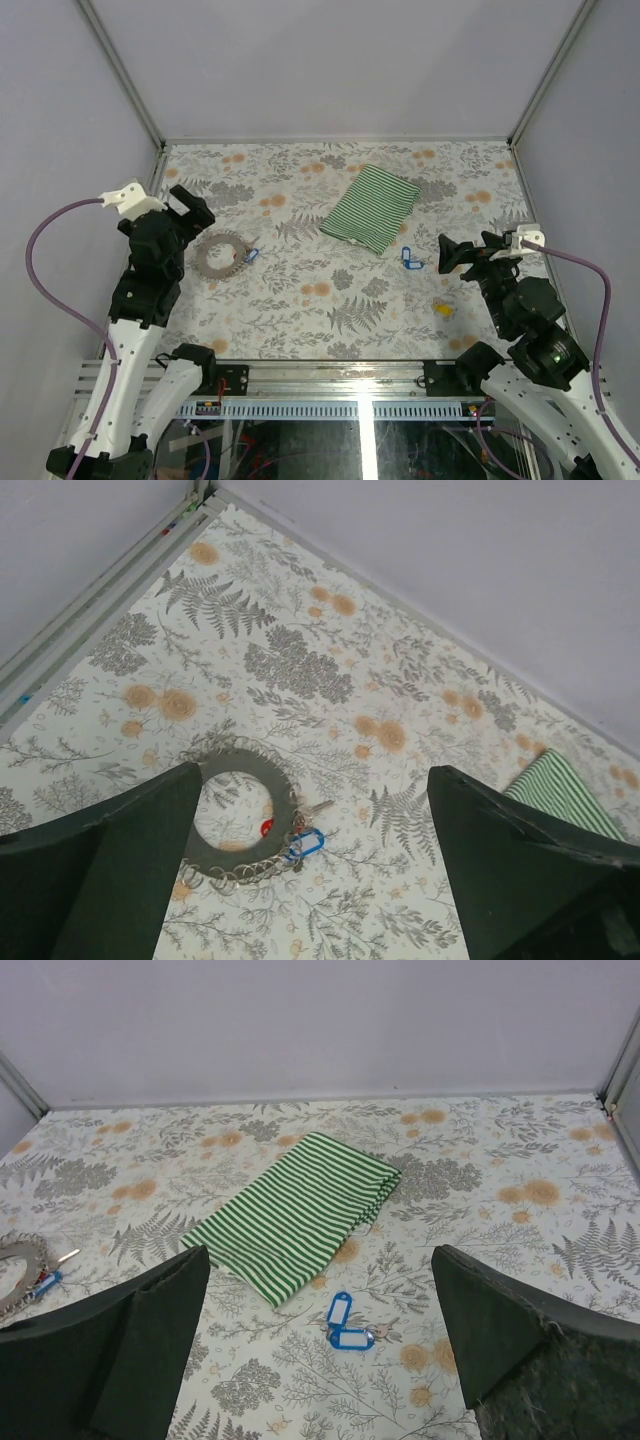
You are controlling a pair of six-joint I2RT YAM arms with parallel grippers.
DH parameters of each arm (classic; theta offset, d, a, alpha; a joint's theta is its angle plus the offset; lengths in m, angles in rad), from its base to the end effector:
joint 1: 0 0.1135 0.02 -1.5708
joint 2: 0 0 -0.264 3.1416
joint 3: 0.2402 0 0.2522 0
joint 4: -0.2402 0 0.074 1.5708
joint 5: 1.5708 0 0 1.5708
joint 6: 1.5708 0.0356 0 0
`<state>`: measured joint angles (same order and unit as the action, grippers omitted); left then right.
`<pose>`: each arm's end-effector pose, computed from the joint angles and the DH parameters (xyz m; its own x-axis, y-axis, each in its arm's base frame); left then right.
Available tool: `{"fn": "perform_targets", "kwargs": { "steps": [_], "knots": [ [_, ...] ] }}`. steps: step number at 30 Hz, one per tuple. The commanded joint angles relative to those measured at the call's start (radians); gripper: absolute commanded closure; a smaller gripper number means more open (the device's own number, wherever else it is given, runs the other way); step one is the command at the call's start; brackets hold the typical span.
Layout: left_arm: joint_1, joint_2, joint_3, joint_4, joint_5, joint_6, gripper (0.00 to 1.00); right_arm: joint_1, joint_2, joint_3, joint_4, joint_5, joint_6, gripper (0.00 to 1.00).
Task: Put the keys on the keyring
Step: Move the keyring to the center of the board.
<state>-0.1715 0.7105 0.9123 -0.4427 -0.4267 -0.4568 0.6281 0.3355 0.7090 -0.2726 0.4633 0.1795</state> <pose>0.1515 -0.0113 0.3682 -0.1048 -0.3893 -0.9151 -0.3197 0.8845 -0.3397 0.0759 0.0354 0.3563 0.0506 0.2341 -0.9709 -0.1778 0.9587 0.2219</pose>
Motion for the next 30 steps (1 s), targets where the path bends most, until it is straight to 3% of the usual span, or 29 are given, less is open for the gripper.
{"fn": "perform_targets", "kwargs": {
  "steps": [1,7,20,30],
  "knots": [
    [-0.002,0.02,-0.01,-0.024,-0.029,0.035,0.0,-0.002,0.011,0.028,0.051,0.037,-0.051,0.01],
    [-0.001,0.134,-0.034,-0.009,0.102,0.022,0.0,-0.002,0.033,0.022,0.052,0.018,-0.06,0.01],
    [-0.002,0.652,0.031,-0.004,0.383,0.026,0.0,-0.002,0.143,0.011,0.012,-0.213,-0.09,0.01],
    [0.007,0.953,0.181,-0.063,0.419,0.078,0.0,-0.002,0.201,0.006,-0.003,-0.324,-0.022,0.01]
  ]
}}
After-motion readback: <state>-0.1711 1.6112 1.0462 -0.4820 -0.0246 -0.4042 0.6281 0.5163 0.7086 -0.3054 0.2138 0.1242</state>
